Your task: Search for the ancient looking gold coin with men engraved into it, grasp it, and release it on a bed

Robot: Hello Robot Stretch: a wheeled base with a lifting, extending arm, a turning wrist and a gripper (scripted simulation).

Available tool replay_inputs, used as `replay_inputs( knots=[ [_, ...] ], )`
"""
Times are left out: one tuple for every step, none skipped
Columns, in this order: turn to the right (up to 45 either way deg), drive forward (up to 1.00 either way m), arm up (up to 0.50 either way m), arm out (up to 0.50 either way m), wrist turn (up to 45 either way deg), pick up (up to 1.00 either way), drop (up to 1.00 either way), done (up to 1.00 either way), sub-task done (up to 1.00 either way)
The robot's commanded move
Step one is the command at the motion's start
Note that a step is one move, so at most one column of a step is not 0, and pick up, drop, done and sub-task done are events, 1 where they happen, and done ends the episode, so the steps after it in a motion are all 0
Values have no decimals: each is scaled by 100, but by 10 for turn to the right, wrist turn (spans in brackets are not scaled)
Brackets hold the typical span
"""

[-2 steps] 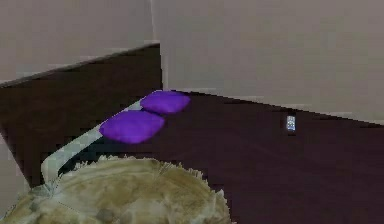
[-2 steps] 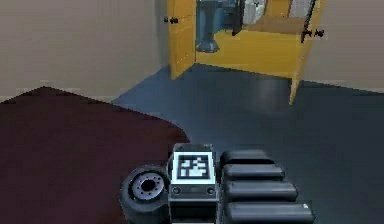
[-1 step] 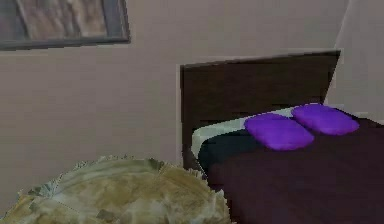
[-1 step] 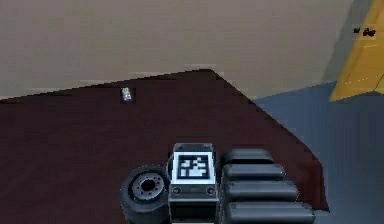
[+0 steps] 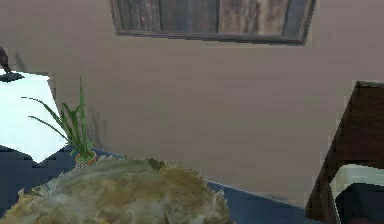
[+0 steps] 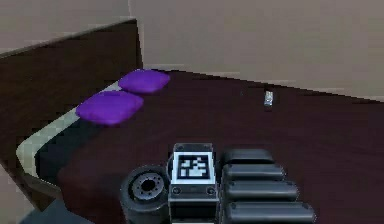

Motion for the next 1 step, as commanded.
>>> replay_inputs(
  knots=[
    [0,0,0,48,0,0,0,0,0]
  ],
)
